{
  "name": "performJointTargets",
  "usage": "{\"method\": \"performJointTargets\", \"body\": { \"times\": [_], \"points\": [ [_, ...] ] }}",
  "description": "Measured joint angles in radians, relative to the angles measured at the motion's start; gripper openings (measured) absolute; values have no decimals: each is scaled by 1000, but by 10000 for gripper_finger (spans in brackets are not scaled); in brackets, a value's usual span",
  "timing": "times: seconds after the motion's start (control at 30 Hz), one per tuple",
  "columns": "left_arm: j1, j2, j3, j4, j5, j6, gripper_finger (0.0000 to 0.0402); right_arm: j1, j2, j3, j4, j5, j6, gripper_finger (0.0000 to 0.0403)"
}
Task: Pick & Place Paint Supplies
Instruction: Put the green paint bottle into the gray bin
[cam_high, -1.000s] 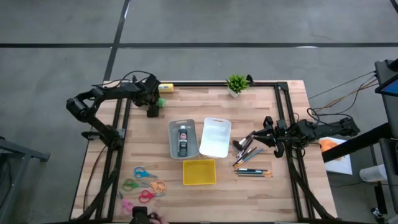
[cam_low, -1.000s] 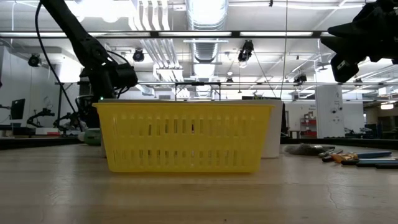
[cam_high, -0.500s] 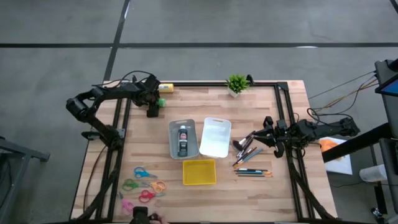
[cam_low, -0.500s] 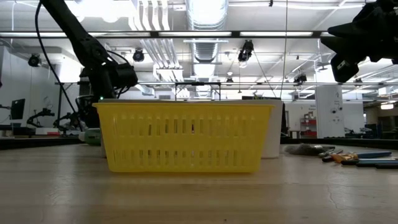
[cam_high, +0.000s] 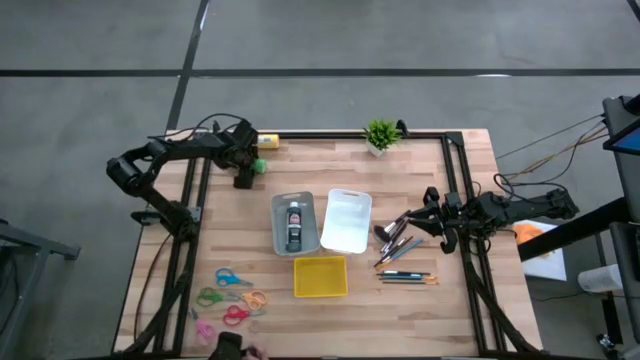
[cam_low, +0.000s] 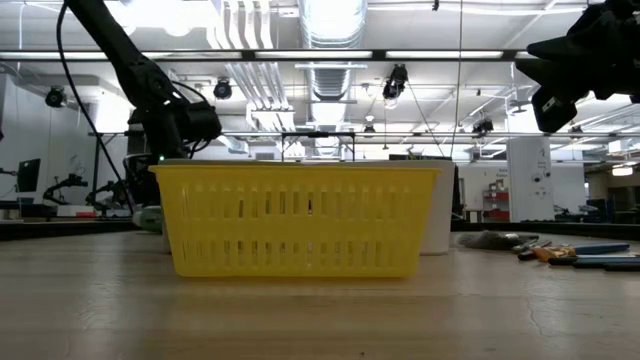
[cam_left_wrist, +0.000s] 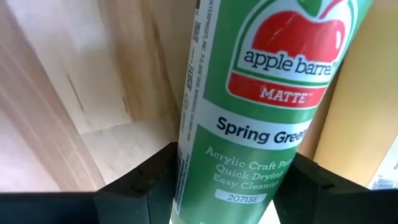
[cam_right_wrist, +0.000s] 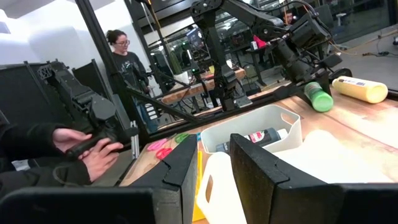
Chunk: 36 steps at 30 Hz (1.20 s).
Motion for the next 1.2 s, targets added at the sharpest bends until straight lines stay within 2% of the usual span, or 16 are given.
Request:
{"method": "performJointTargets", "body": {
  "times": [0.2, 0.37, 0.57, 0.8, 0.93, 1.2],
  "points": [
    [0, 0, 1, -14, 11, 145, 207, 0, 0, 0, 0, 0, 0, 93],
    [0, -1, 2, -32, 25, 409, 207, 0, 0, 0, 0, 0, 0, 93],
    [-4, -1, 2, -39, 138, 594, 207, 0, 0, 0, 0, 0, 0, 93],
    [-9, -1, 0, -49, 191, 796, 207, 0, 0, 0, 0, 0, 0, 93],
    [-10, 0, 0, -81, 244, 818, 207, 0, 0, 0, 0, 0, 0, 93],
    [-11, -4, 1, -118, 272, 820, 207, 0, 0, 0, 0, 0, 0, 93]
  ]
}}
